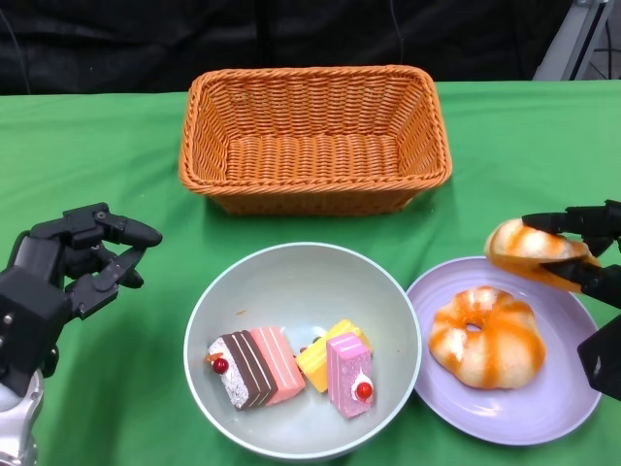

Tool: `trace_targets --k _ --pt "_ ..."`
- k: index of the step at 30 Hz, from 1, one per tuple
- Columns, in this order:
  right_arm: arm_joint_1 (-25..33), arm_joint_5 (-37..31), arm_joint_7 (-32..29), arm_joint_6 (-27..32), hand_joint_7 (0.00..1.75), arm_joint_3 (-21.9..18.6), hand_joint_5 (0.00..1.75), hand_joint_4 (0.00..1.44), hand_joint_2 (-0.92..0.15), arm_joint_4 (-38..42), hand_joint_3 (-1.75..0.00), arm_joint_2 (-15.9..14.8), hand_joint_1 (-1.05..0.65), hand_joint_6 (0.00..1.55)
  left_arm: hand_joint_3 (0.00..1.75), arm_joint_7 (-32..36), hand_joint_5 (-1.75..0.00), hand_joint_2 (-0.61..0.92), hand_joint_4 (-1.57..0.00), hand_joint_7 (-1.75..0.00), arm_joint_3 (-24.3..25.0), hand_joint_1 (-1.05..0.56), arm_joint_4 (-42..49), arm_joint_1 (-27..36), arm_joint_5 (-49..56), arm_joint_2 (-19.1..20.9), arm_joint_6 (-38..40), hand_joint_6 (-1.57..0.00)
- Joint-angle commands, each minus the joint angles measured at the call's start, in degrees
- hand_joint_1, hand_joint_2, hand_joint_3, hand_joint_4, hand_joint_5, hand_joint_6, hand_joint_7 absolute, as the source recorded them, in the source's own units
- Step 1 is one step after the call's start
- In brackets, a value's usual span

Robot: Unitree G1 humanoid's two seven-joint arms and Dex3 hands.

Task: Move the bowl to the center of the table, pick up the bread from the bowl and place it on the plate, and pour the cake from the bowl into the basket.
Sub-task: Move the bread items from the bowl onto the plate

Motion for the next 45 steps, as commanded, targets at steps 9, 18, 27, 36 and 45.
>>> trace_targets --k 9,18,27,36,45 --pt "0.7 1.5 1.5 5.9 0.02 2.2 1.40 0.86 -0.83 0.9 0.00 -0.6 0.04 1.20 0.29 0.4 -1.31 0.92 -0.83 -0.73 0.5 -0.17 0.2 -0.5 0.2 1.5 -0.7 -0.95" --pt "0.5 1.2 4.7 11.1 0.00 4.4 1.39 0.80 -0.86 -0.1 -0.01 -0.9 0.01 1.18 0.28 0.1 -1.30 0.92 -0.85 -0.73 0.7 -0.17 -0.2 -0.4 -0.3 1.5 -0.2 -0.95" --pt "2.0 -0.1 5.3 17.7 0.00 5.7 1.26 0.84 -0.85 -5.4 0.00 -1.0 0.02 1.15 0.29 -0.5 -1.27 0.92 -0.85 -0.72 1.0 -0.16 -0.2 -0.4 -0.9 1.3 -0.5 -0.96" --pt "2.1 -0.6 0.3 18.3 0.01 5.2 1.37 0.83 -0.86 -5.5 0.00 -0.1 0.00 1.16 0.29 -0.2 -1.26 0.92 -0.84 -0.71 1.0 -0.16 -0.3 -0.4 -0.6 1.5 -0.2 -0.96" --pt "1.8 -0.9 -2.7 18.0 0.01 5.7 1.28 0.85 -0.85 -4.6 0.00 -0.2 -0.01 1.17 0.29 0.3 -1.27 0.92 -0.85 -0.71 0.7 -0.16 -0.2 -0.5 0.1 1.7 -0.3 -0.96"
